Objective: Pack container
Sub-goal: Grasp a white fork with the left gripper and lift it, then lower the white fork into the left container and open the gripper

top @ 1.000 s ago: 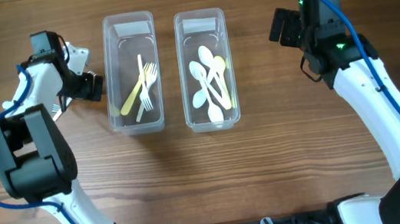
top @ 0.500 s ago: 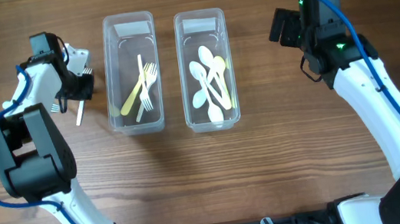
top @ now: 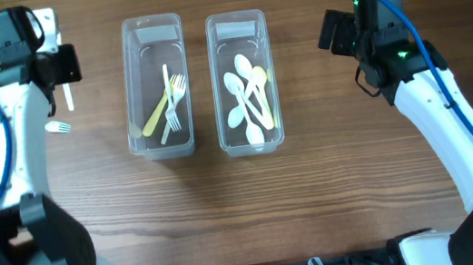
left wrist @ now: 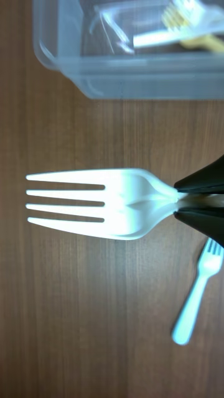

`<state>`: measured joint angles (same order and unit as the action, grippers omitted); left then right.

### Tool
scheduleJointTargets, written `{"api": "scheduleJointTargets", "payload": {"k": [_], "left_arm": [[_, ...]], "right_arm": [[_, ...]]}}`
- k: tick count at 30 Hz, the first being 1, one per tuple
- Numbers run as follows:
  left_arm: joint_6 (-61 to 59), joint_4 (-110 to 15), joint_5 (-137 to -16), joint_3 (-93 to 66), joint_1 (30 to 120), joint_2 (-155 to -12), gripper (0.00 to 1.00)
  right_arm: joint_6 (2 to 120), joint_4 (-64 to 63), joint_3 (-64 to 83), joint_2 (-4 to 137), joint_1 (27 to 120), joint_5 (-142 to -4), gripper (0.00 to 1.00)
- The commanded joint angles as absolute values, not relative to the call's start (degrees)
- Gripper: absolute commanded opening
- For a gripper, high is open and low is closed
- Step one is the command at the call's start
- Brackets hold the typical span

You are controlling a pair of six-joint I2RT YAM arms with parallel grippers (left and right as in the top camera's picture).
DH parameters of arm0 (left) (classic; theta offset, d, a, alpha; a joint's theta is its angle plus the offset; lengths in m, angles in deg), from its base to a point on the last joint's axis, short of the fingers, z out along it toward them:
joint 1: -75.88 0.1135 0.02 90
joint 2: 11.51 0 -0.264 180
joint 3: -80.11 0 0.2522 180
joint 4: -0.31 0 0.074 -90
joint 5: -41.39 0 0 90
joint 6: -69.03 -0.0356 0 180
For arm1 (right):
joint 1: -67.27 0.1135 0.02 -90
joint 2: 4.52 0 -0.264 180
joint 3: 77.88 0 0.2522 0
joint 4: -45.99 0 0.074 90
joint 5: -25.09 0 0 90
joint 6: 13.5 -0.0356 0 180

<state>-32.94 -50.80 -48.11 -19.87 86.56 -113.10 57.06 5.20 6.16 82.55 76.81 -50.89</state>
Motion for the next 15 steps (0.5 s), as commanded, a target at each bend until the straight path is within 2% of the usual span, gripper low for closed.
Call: {"api": "scheduleJointTargets", "payload": {"k": [1,9,14,15], "left_arm": [[-27.51,-54.12,-53.51,-20.68,84.7,-107.87,0.04],[-23.45,-62.6,-56.7,-20.68,73.7,-106.08,0.04],[-21.24,-64.65,-56.73,-20.66,71.04,-107.11,0.04],[-21.24,-64.83,-56.73,-20.66,70.84,-107.43,0.12]], "right_arm": [[56.99,5.22,6.49,82.61,76.61,-49.89,1.0],[56.99,5.22,6.49,82.61,76.61,-49.89,1.0],[56.99,5.22,6.49,82.61,76.61,-49.89,1.0],[56.99,5.22,6.49,82.61,76.61,-49.91,1.0]]}}
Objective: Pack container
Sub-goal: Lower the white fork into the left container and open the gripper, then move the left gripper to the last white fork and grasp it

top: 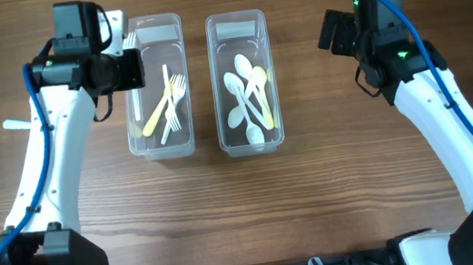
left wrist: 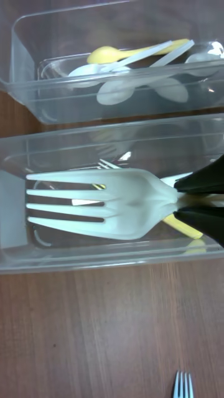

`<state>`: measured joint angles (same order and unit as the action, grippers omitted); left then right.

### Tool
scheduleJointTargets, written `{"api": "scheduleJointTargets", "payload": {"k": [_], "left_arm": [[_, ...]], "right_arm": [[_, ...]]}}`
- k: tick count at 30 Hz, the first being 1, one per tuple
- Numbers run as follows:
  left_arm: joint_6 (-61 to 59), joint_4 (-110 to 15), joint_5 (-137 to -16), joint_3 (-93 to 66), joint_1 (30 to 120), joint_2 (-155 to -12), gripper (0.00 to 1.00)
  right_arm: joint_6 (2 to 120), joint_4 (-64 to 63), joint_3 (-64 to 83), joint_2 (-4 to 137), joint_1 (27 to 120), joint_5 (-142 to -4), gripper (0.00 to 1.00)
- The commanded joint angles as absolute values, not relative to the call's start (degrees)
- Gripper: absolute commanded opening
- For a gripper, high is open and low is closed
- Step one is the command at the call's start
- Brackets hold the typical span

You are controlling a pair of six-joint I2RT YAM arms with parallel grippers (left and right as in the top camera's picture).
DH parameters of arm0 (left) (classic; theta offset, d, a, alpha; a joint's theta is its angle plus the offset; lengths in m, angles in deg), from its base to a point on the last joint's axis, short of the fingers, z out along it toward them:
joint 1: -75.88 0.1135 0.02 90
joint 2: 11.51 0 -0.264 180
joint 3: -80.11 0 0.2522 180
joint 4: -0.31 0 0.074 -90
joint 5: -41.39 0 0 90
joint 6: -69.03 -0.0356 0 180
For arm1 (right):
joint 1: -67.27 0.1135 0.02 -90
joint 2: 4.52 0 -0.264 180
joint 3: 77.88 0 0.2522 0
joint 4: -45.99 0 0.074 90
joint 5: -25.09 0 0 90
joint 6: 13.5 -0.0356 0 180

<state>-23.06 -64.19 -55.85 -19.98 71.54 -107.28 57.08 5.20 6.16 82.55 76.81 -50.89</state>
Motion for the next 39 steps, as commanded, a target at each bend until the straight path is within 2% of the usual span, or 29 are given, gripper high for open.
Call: {"api": "scheduleJointTargets", "payload": {"k": [1,3,5,6,16,19,20,21,22,23,27,31,36,39], "left_arm": [[-20.65,-64.78,-56.73,-20.66,70.84,-107.7,0.41],[-20.65,-64.52,-56.7,-20.66,70.86,-107.89,0.46],[-20.67,-63.67,-56.7,-20.66,70.86,-107.89,0.88],[-20.67,-63.21,-56.7,-20.66,70.86,-107.89,0.99],[-18.88,-60.92,-56.27,-20.66,71.17,-107.89,1.0],[-1.05,-60.35,-47.9,-20.66,73.68,-107.89,1.0],[17.84,-65.13,-39.98,-20.66,76.61,-107.89,1.0],[32.79,-70.03,-38.21,-20.66,79.65,-107.89,1.0],[40.44,-72.59,-38.89,-20.57,82.69,-107.98,1.0],[42.97,-73.11,-40.73,-20.44,85.59,-107.98,1.0],[36.61,-74.77,-39.04,-20.07,93.35,-107.98,1.0],[36.46,-74.77,-37.84,-18.08,98.88,-108.0,1.0],[36.5,-66.42,-38.89,-11.19,99.52,-108.48,0.99],[36.5,-59.36,-38.89,-7.65,99.52,-110.65,0.93]], "right_arm": [[56.99,5.22,6.49,82.61,76.63,-49.89,1.0],[56.95,5.24,6.49,82.61,76.61,-49.89,1.0],[56.99,5.22,6.49,82.61,76.61,-49.91,1.0],[56.97,5.22,6.49,82.61,76.61,-49.89,1.0],[56.97,5.22,6.49,82.61,76.61,-49.89,1.0],[56.99,5.22,6.49,82.61,76.61,-49.91,1.0],[56.97,5.22,6.49,82.61,76.61,-49.91,1.0],[56.97,5.22,6.49,82.61,76.61,-49.89,1.0],[56.97,5.22,6.49,82.61,76.61,-49.89,1.0],[56.97,5.22,6.49,82.61,76.61,-49.89,1.0],[56.97,5.22,6.49,82.61,76.61,-49.91,1.0],[56.97,5.24,6.49,82.61,76.61,-49.91,1.0],[56.97,5.22,6.49,82.61,76.61,-49.89,1.0],[56.97,5.24,6.49,82.61,76.61,-49.89,1.0]]}}
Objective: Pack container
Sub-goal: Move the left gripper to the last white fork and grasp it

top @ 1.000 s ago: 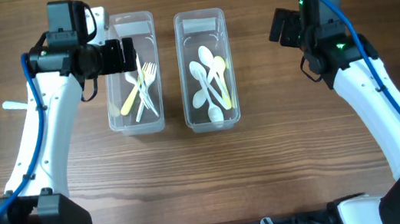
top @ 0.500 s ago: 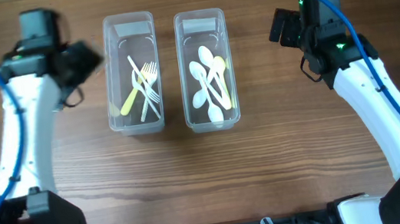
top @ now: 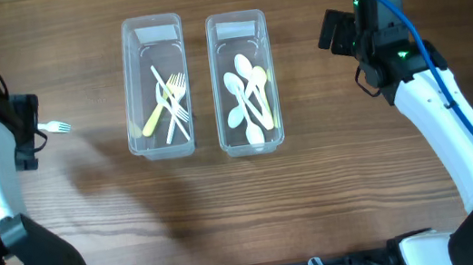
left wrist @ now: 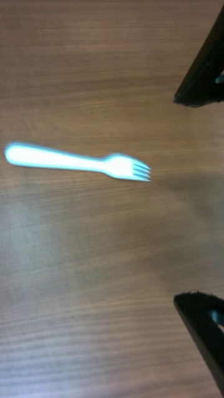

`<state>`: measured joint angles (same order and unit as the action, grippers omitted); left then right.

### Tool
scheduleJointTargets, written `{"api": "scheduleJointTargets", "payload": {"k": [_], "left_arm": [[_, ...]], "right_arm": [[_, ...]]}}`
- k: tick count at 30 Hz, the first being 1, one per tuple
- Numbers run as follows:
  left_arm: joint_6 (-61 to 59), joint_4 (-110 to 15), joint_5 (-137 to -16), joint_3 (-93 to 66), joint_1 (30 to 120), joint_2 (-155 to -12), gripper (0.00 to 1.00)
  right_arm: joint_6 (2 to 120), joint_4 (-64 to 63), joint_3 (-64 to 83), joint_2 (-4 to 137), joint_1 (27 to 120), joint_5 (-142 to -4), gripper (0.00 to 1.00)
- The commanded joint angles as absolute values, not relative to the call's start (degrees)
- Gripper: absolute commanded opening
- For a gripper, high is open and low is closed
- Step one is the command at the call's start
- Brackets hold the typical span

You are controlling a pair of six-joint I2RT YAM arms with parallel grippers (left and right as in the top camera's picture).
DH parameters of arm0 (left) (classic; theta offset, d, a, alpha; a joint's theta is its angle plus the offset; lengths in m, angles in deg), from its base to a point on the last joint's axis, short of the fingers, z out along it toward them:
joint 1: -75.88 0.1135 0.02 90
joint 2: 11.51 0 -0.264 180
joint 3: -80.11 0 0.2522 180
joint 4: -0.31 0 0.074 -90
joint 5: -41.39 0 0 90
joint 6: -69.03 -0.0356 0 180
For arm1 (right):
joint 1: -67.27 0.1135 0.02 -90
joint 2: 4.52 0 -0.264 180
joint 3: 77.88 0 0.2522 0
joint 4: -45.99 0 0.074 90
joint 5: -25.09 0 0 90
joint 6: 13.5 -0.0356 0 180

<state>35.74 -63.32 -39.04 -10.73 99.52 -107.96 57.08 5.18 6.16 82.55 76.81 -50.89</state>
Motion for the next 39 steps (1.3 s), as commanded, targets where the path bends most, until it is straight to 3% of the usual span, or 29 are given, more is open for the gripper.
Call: {"api": "scheduleJointTargets", "payload": {"k": [1,3,6,10,12,16,19,20,22,25,28,30,33,39], "left_arm": [[36.5,-57.75,-39.02,-7.48,99.52,-111.67,0.92],[36.5,-53.88,-40.25,-7.48,99.52,-114.17,0.89],[36.44,-46.53,-40.66,-7.48,99.52,-118.38,0.77],[34.49,-40.61,-41.69,-7.48,99.52,-123.11,0.81],[34.49,-39.71,-41.71,-7.48,99.54,-126.01,0.71],[34.47,-38.23,-43.5,-7.48,99.67,-130.69,0.71],[34.54,-38.05,-46.3,-7.5,100.33,-133.42,0.64],[34.54,-38.25,-47.15,-7.5,100.61,-134.27,0.6],[34.78,-40.83,-49.34,-7.5,101.77,-136.18,0.41],[34.73,-42.77,-49.67,-7.5,101.94,-136.24,0.39],[34.76,-45.35,-49.69,-7.5,101.94,-136.24,0.15],[34.73,-47.12,-49.73,-7.5,101.94,-136.24,0.09],[34.71,-48.92,-52.11,-7.59,101.96,-135.63,0.04],[33.99,-50.4,-54.15,-7.61,102.05,-123.91,0.04]], "right_arm": [[56.97,5.22,6.49,82.61,76.61,-49.89,1.0],[56.99,5.24,6.49,82.61,76.61,-49.89,1.0],[56.99,5.22,6.49,82.61,76.61,-49.89,1.0],[56.97,5.22,6.49,82.61,76.61,-49.89,1.0],[56.97,5.22,6.49,82.61,76.61,-49.91,1.0],[56.97,5.22,6.49,82.61,76.61,-49.91,1.0],[56.99,5.22,6.49,82.61,76.61,-49.89,1.0],[56.99,5.24,6.49,82.61,76.61,-49.89,1.0],[56.99,5.22,6.49,82.61,76.61,-49.91,1.0],[56.97,5.22,6.49,82.61,76.61,-49.91,1.0],[56.97,5.22,6.49,82.61,76.61,-49.89,1.0],[56.99,5.24,6.49,82.61,76.61,-49.91,1.0],[56.95,5.22,6.49,82.61,76.61,-49.89,1.0],[56.97,5.22,6.49,82.61,76.61,-49.89,1.0]]}}
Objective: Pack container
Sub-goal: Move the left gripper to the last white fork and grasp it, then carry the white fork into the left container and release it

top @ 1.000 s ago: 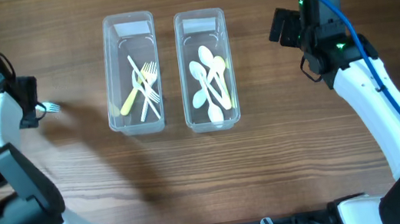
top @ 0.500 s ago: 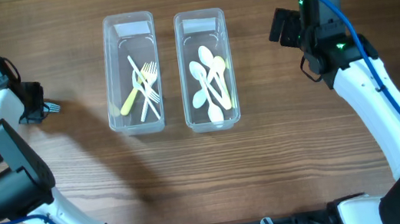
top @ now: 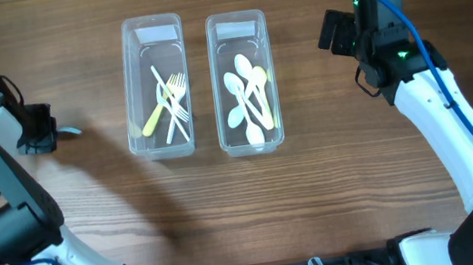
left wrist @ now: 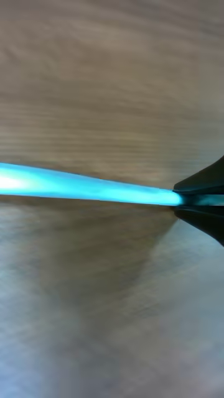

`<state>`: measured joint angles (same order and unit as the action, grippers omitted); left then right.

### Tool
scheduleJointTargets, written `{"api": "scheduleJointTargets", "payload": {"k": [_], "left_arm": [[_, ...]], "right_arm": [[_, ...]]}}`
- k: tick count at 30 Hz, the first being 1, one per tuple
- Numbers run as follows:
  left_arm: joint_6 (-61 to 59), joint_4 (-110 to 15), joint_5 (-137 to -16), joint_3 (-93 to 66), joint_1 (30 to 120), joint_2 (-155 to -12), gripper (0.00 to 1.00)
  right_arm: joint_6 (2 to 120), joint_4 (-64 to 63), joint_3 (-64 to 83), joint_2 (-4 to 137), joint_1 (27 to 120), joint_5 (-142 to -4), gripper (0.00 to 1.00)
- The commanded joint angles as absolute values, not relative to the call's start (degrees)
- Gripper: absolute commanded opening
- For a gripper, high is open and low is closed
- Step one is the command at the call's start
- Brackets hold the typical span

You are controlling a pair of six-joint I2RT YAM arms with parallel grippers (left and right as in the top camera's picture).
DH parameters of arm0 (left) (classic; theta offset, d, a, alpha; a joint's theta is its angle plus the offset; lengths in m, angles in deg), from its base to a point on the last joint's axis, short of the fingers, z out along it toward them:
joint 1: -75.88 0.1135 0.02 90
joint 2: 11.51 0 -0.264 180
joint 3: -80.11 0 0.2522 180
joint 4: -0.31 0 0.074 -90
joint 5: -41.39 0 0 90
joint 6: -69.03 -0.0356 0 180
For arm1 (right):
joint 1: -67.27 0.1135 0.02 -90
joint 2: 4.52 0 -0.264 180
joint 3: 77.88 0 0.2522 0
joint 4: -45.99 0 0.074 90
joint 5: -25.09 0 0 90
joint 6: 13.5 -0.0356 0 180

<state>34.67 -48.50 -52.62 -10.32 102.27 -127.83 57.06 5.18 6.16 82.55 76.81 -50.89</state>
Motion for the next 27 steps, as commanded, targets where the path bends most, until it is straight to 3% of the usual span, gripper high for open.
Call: {"api": "scheduleJointTargets", "payload": {"k": [1,6,12,18,25,26,27], "left_arm": [[32.2,-50.36,-54.12,-7.61,102.05,-120.4,0.04],[31.02,-50.38,-54.5,-7.61,101.94,-101.31,0.04],[7.74,-46.23,-61.69,-7.61,92.89,-86.1,0.04],[-22.95,-46.71,-63.98,-7.59,75.04,-88.86,0.04],[-25.2,-47.36,-61.38,-7.59,69.24,-100.94,0.04],[-25.22,-47.36,-61.4,-7.59,69.24,-102.06,0.05],[-25.22,-47.36,-61.4,-7.59,69.24,-102.58,0.24]], "right_arm": [[56.99,5.22,6.49,82.61,76.61,-49.89,1.0],[56.97,5.24,6.49,82.61,76.61,-49.91,1.0],[56.99,5.22,6.49,82.61,76.61,-49.89,1.0],[56.99,5.22,6.49,82.61,76.61,-49.89,1.0],[56.97,5.24,6.49,82.61,76.61,-49.91,1.0],[56.99,5.24,6.49,82.61,76.61,-49.89,1.0],[56.95,5.22,6.49,82.61,76.61,-49.91,1.0]]}}
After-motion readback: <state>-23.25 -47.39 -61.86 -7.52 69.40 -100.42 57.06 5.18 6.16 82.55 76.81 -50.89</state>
